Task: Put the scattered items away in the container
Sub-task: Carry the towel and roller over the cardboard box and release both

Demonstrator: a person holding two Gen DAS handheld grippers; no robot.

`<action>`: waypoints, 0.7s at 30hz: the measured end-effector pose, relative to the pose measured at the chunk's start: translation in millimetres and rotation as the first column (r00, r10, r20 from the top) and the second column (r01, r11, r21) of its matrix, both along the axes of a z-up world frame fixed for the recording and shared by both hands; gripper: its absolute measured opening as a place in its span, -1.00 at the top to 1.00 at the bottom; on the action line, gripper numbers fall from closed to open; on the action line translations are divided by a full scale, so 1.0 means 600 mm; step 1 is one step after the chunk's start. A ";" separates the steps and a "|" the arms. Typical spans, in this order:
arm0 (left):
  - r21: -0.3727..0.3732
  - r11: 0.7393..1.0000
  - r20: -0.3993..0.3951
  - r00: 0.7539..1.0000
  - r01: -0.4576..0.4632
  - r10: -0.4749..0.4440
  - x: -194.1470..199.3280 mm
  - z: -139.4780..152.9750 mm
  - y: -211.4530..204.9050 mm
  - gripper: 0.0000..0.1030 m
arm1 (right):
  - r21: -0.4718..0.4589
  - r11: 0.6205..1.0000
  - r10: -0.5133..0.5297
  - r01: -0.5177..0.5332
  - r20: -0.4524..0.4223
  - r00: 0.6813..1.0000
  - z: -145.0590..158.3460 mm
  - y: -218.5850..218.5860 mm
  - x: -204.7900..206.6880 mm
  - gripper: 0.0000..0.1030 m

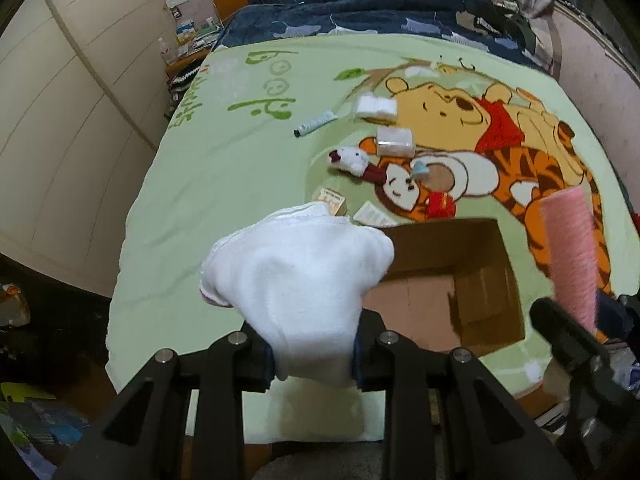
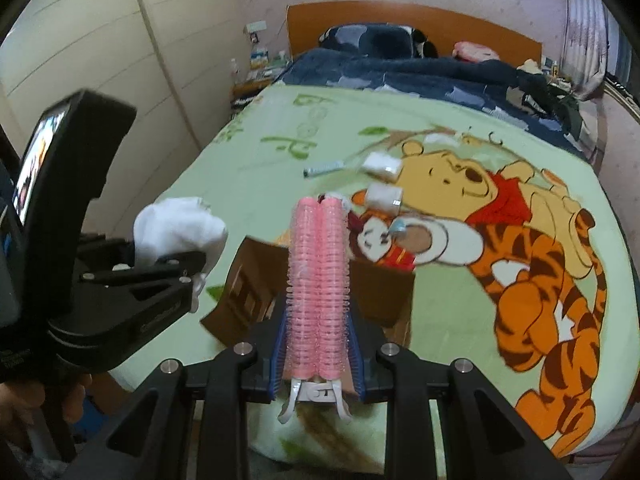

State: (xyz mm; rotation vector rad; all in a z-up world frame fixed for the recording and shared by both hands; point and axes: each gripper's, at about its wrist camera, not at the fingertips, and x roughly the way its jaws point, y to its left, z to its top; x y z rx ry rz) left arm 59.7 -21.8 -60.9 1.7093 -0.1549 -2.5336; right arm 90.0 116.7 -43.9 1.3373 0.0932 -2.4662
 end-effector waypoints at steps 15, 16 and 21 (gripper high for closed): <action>0.020 1.000 0.068 0.998 0.008 -0.009 0.033 -0.041 0.005 0.44 | 0.002 1.000 0.001 -0.001 0.037 0.999 -0.031 -0.008 0.026 0.49; 0.022 1.000 0.074 0.997 0.006 -0.008 0.034 -0.044 0.004 0.44 | 0.004 1.000 0.003 -0.003 0.039 0.999 -0.032 -0.010 0.026 0.49; 0.040 0.999 0.091 0.996 -0.011 0.007 0.033 -0.051 -0.003 0.44 | 0.015 1.000 -0.002 0.001 0.059 0.998 -0.042 -0.014 0.022 0.49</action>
